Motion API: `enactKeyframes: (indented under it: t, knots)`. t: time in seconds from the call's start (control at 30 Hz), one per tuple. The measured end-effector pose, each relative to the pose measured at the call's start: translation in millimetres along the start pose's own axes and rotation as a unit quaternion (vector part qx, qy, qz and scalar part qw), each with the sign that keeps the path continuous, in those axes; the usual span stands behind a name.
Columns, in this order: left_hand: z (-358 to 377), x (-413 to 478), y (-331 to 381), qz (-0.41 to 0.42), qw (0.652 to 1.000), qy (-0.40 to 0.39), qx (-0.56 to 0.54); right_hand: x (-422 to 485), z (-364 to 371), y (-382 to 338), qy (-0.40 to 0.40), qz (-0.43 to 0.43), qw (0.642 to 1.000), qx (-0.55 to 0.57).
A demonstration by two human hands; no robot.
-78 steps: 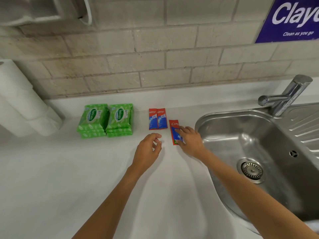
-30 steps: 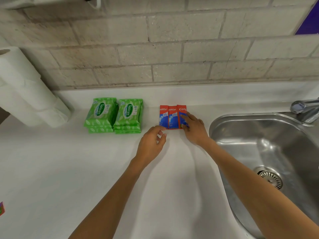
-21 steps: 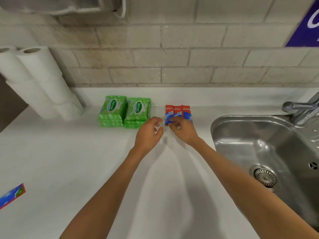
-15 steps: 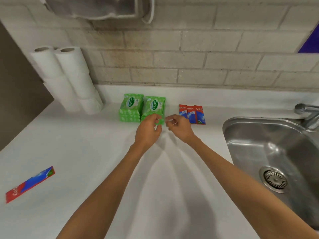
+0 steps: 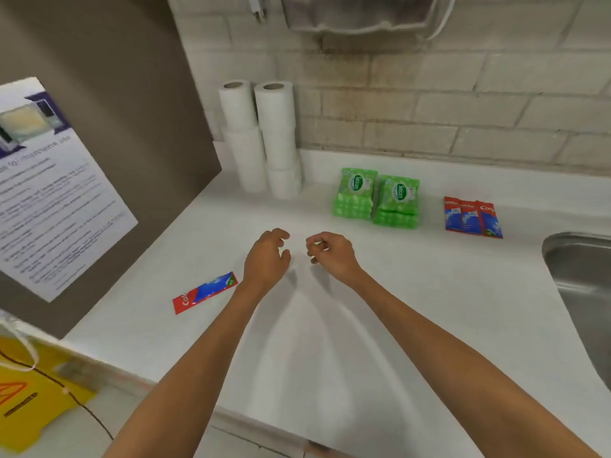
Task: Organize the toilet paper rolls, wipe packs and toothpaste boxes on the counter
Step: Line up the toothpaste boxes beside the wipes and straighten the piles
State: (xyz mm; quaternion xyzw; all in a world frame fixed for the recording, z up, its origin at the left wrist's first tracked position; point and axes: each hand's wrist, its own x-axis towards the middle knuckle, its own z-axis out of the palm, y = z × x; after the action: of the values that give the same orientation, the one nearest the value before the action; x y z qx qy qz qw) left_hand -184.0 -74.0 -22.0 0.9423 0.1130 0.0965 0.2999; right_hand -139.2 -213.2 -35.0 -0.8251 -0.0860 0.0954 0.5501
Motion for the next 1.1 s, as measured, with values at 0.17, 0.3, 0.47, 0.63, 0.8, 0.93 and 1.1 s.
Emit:
enactKeyframes:
  t: [0.17,0.3,0.47,0.63,0.8,0.93,1.1]
  knots:
    - [-22,-11,-60,-0.043,0.998,-0.016,0.046,-5,48,-11,-0.030,0.012,0.999,0.000]
    - [-33,-18,-98,-0.070,0.991,-0.038,0.104,-6,72,-16,-0.053,0.023,0.998,-0.007]
    - [-36,-25,-127,-0.111,0.978,-0.070,0.162,-6,89,-13,-0.067,0.028,0.997,-0.029]
    - [-34,-25,-139,-0.106,0.978,-0.061,0.169,-5,93,-11,-0.073,0.038,0.996,-0.042]
    - [-34,-16,-141,-0.115,0.979,-0.088,0.142,-5,89,-8,-0.072,0.040,0.995,-0.052]
    - [-34,-10,-137,-0.121,0.981,-0.092,0.124,-6,82,-7,-0.068,0.044,0.995,-0.056]
    - [-25,-9,-113,-0.082,0.985,-0.086,0.122,-7,66,-5,-0.072,0.040,0.994,-0.075]
